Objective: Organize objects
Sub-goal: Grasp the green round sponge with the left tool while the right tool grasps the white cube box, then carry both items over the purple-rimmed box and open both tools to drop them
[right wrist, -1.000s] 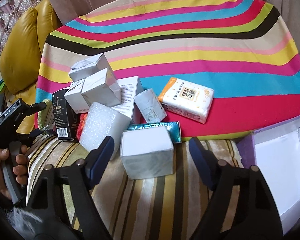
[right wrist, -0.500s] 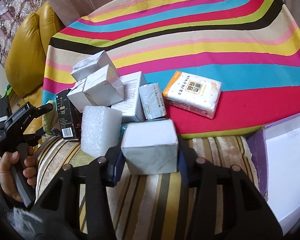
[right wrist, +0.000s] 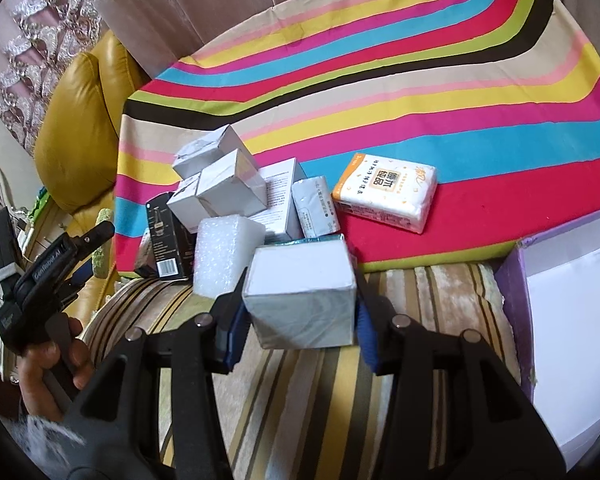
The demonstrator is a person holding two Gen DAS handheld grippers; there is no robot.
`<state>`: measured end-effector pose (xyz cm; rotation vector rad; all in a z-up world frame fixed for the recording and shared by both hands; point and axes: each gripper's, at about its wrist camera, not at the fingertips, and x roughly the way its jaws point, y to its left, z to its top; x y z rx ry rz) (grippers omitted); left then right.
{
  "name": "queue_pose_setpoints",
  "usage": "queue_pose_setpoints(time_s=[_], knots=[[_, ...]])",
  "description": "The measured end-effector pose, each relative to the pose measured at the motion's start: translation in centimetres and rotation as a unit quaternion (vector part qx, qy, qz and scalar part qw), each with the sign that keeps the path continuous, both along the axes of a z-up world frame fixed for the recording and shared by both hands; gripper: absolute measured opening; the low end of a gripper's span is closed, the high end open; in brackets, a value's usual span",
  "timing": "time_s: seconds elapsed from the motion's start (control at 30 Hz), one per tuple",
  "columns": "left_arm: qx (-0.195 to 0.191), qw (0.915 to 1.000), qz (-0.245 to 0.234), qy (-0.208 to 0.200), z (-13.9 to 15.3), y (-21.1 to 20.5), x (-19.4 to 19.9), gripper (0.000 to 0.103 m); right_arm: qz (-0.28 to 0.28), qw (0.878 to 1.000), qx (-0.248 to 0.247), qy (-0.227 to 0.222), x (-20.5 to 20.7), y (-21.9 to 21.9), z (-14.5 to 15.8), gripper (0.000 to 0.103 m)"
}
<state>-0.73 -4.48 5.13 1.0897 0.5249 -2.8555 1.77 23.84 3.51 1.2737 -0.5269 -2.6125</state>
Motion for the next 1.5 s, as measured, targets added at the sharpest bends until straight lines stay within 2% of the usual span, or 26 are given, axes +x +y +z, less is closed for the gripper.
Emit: queue_pose_setpoints(time_s=[0.2, 0.4, 0.53, 0.77, 0.93, 1.17, 1.3, 1.37, 1.47, 1.5], knots=[[-0.047, 0.9973, -0.049, 0.029, 1.4, 4.1, 1.0, 0.082, -0.015, 1.000, -0.018, 0.001, 0.9, 1.5, 0.1, 0.050], [-0.072, 0.9904, -0.107, 0.049, 2.5, 8.2, 2.1, 0.082, -0.046, 0.999, -0.027, 0.001, 2.4, 3.7, 0.5, 0.050], [-0.070, 0.9834, -0.160, 0.050, 2.7, 11.3, 2.0, 0.082, -0.080, 0.996, -0.031, -0.017, 3.2, 5.6, 0.2, 0.050], [-0.095, 0.9595, -0.262, 0.041, 2.2, 17.7, 1.9, 0.082, -0.164, 0.985, -0.025, -0.043, 5.3, 10.3, -0.8, 0.050], [-0.108, 0.9415, -0.317, 0.038, 1.9, 21.7, 2.4, 0.082, -0.198, 0.978, -0.026, -0.057, 6.5, 12.6, -1.5, 0.050], [-0.107, 0.9159, -0.386, 0.025, 1.3, 26.4, 2.4, 0.082, -0.251, 0.965, -0.032, -0.071, 7.8, 15.6, -2.2, 0.050], [-0.092, 0.9021, -0.421, 0.018, 1.0, 28.7, 2.5, 0.082, -0.276, 0.957, -0.037, -0.081, 8.5, 16.9, -2.6, 0.050], [-0.083, 0.8940, -0.440, 0.010, 0.7, 29.6, 2.3, 0.082, -0.293, 0.951, -0.040, -0.090, 8.9, 17.6, -3.0, 0.052], [-0.061, 0.8829, -0.466, 0.001, 0.4, 30.7, 2.2, 0.083, -0.307, 0.946, -0.040, -0.098, 9.2, 18.1, -3.2, 0.063], [-0.050, 0.8767, -0.478, -0.007, 0.2, 31.2, 2.1, 0.084, -0.313, 0.944, -0.040, -0.099, 9.3, 18.2, -3.2, 0.067]])
